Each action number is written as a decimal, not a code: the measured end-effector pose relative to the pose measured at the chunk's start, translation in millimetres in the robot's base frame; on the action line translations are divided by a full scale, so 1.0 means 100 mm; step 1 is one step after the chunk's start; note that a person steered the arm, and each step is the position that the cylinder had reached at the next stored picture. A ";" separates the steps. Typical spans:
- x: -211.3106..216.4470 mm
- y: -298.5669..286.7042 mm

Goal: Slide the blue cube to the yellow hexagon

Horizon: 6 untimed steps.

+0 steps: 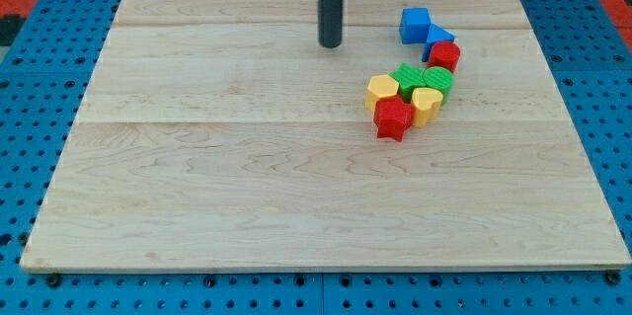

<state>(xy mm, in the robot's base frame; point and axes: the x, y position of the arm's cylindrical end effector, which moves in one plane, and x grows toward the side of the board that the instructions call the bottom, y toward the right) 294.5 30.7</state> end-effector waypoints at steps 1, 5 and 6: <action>-0.31 0.44; -0.21 0.50; -0.21 0.36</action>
<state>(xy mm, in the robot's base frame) 273.1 66.5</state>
